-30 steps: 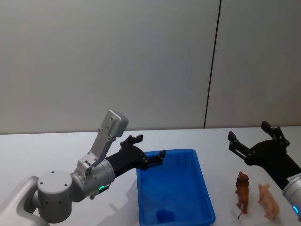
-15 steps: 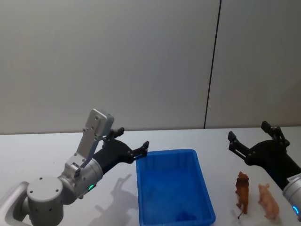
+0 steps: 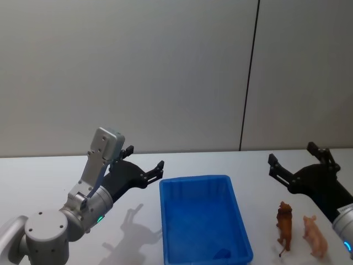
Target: Pick up the two dolls from the table and place them into the box.
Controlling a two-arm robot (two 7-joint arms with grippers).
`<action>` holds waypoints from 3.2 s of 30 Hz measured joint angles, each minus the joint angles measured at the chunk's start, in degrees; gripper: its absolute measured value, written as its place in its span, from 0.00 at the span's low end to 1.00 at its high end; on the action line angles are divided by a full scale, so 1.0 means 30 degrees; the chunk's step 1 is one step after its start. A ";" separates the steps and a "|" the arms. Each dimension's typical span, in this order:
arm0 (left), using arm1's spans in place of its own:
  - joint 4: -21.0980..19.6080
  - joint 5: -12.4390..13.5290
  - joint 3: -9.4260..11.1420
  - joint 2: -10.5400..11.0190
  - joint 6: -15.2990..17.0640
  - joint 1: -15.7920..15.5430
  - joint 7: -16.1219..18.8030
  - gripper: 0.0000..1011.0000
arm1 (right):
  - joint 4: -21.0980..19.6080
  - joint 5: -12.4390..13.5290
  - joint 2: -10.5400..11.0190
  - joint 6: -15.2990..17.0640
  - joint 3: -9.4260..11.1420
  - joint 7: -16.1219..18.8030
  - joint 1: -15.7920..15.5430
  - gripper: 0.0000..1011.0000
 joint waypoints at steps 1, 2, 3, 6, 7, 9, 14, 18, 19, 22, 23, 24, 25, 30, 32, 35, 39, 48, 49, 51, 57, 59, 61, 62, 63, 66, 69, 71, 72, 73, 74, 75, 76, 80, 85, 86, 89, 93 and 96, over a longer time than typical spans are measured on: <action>-0.0021 0.0003 -0.0006 0.0012 -0.0003 0.0018 0.0034 0.99 | 0.0000 0.0002 0.0000 0.0022 0.0020 -0.0064 -0.0011 0.99; -0.0067 0.0010 -0.0017 0.0029 -0.0012 0.0048 0.0105 0.99 | 0.0000 0.0007 0.0000 0.0037 0.0027 -0.0103 -0.0015 0.99; -0.0067 0.0010 -0.0017 0.0029 -0.0012 0.0048 0.0105 0.99 | 0.0000 0.0016 0.0001 0.0056 0.0034 -0.0146 -0.0020 0.99; -0.0137 0.0022 -0.0035 0.0061 -0.0026 0.0101 0.0212 0.99 | -0.0003 0.0069 0.0004 0.0208 0.0092 -0.0401 -0.0061 0.99; -0.0166 0.0027 -0.0044 0.0073 -0.0032 0.0121 0.0256 0.99 | -0.0006 0.0081 0.0006 0.0263 0.0114 -0.0469 -0.0074 0.99; -0.0191 0.0031 -0.0050 0.0083 -0.0038 0.0142 0.0297 0.99 | -0.0014 0.0132 0.0010 0.0465 0.0165 -0.0716 -0.0107 0.99; -0.0257 0.0043 -0.0064 0.0116 -0.0051 0.0187 0.0410 0.99 | -0.0020 0.0302 0.0023 0.1105 0.0321 -0.1389 -0.0196 0.99; -0.0296 0.0050 -0.0070 0.0131 -0.0059 0.0211 0.0460 0.99 | 0.0010 0.0489 0.0028 0.1686 0.0429 -0.1866 -0.0257 0.99; -0.0306 0.0054 -0.0072 0.0136 -0.0062 0.0217 0.0480 0.99 | 0.0031 0.0512 0.0029 0.1753 0.0449 -0.1915 -0.0266 0.99; -0.0321 0.0058 -0.0080 0.0142 -0.0067 0.0228 0.0508 0.99 | 0.0123 0.0673 0.0014 0.2217 0.0528 -0.2241 -0.0316 0.99; -0.0325 0.0058 -0.0080 0.0143 -0.0068 0.0230 0.0515 0.99 | 0.0156 0.0708 0.0007 0.2313 0.0547 -0.2306 -0.0326 0.99; -0.0328 0.0058 -0.0081 0.0143 -0.0068 0.0232 0.0519 0.99 | 0.0212 0.0787 -0.0009 0.2534 0.0572 -0.2467 -0.0349 0.99; -0.0335 0.0058 -0.0084 0.0145 -0.0070 0.0234 0.0532 0.99 | 0.0245 0.0821 -0.0021 0.2639 0.0588 -0.2540 -0.0363 0.99; -0.0351 0.0058 -0.0093 0.0154 -0.0072 0.0243 0.0559 0.99 | 0.0403 0.1004 -0.0087 0.3263 0.0662 -0.2993 -0.0433 0.99; -0.0355 0.0059 -0.0093 0.0156 -0.0072 0.0247 0.0566 0.99 | 0.0466 0.1075 -0.0124 0.3625 0.0709 -0.3266 -0.0480 0.99; -0.0361 0.0058 -0.0093 0.0164 -0.0072 0.0252 0.0573 0.99 | 0.0525 0.1194 -0.0148 0.4175 0.0781 -0.3695 -0.0572 0.99; -0.0368 0.0058 -0.0094 0.0170 -0.0073 0.0259 0.0579 0.99 | 0.0563 0.1289 -0.0137 0.4620 0.0866 -0.3971 -0.0675 0.99; -0.0377 0.0057 -0.0094 0.0169 -0.0072 0.0263 0.0598 0.99 | 0.0776 0.1429 0.0108 0.5668 0.1151 -0.4269 -0.0989 0.99; -0.0377 0.0058 -0.0094 0.0170 -0.0073 0.0263 0.0600 0.99 | 0.0858 0.1429 0.0172 0.5782 0.1202 -0.4219 -0.1025 0.99; -0.0378 0.0057 -0.0093 0.0169 -0.0073 0.0264 0.0605 0.99 | 0.0936 0.1427 0.0219 0.5889 0.1237 -0.4121 -0.1042 0.99; -0.0377 0.0057 -0.0093 0.0168 -0.0072 0.0264 0.0607 0.99 | 0.1612 0.1238 0.0441 0.6161 0.1390 -0.3483 -0.0981 0.99; -0.0377 0.0057 -0.0093 0.0168 -0.0071 0.0263 0.0608 0.99 | 0.1886 0.1160 0.0491 0.6206 0.1430 -0.3250 -0.0910 0.99; -0.0377 0.0056 -0.0093 0.0169 -0.0071 0.0263 0.0608 0.99 | 0.2162 0.1070 0.0531 0.6246 0.1465 -0.3084 -0.0829 0.99; -0.0377 0.0056 -0.0092 0.0168 -0.0072 0.0263 0.0608 0.99 | 0.2368 0.1021 0.0553 0.6263 0.1480 -0.2921 -0.0767 0.99; -0.0377 0.0056 -0.0092 0.0168 -0.0072 0.0263 0.0608 0.99 | 0.2368 0.1021 0.0553 0.6263 0.1480 -0.2921 -0.0767 0.99; -0.0377 0.0056 -0.0092 0.0169 -0.0071 0.0263 0.0608 0.99 | 0.3030 0.0853 0.0593 0.6277 0.1525 -0.2454 -0.0551 0.99; -0.0377 0.0056 -0.0092 0.0168 -0.0071 0.0263 0.0608 0.99 | 0.3573 0.0708 0.0601 0.6243 0.1536 -0.2051 -0.0342 0.99; -0.0376 0.0055 -0.0092 0.0169 -0.0071 0.0263 0.0607 0.99 | 0.4017 0.0589 0.0590 0.6179 0.1536 -0.1736 -0.0162 0.99; -0.0377 0.0056 -0.0093 0.0169 -0.0071 0.0263 0.0606 0.99 | 0.4017 0.0589 0.0590 0.6179 0.1536 -0.1736 -0.0162 0.99; -0.0376 0.0056 -0.0093 0.0168 -0.0072 0.0263 0.0606 0.99 | 0.4317 0.0501 0.0573 0.6128 0.1531 -0.1552 -0.0035 0.99; -0.0377 0.0056 -0.0092 0.0168 -0.0071 0.0263 0.0606 0.99 | 0.4450 0.0479 0.0563 0.6113 0.1527 -0.1465 0.0020 0.99; -0.0377 0.0056 -0.0091 0.0169 -0.0071 0.0263 0.0606 0.99 | 0.4731 0.0405 0.0534 0.6067 0.1513 -0.1270 0.0143 0.99; -0.0376 0.0056 -0.0092 0.0168 -0.0071 0.0263 0.0605 0.99 | 0.4880 0.0368 0.0519 0.6046 0.1503 -0.1178 0.0212 0.99; -0.0376 0.0055 -0.0092 0.0168 -0.0071 0.0263 0.0605 0.99 | 0.5477 0.0215 0.0451 0.5999 0.1458 -0.0807 0.0465 0.99; -0.0376 0.0056 -0.0092 0.0168 -0.0071 0.0263 0.0605 0.99 | 0.6329 0.0033 0.0340 0.5961 0.1385 -0.0375 0.0782 0.99; -0.0376 0.0055 -0.0092 0.0168 -0.0070 0.0263 0.0606 0.99 | 0.6463 0.0009 0.0322 0.5956 0.1373 -0.0321 0.0831 0.99; -0.0376 0.0056 -0.0092 0.0168 -0.0071 0.0263 0.0605 0.99 | 0.6837 -0.0072 0.0269 0.5913 0.1337 -0.0109 0.0956 0.99; -0.0376 0.0056 -0.0093 0.0169 -0.0070 0.0263 0.0605 0.99 | 0.7279 -0.0148 0.0210 0.5811 0.1289 0.0192 0.1091 0.99; -0.0376 0.0055 -0.0092 0.0169 -0.0071 0.0263 0.0605 0.99 | 0.7550 -0.0175 0.0163 0.5680 0.1246 0.0459 0.1176 0.98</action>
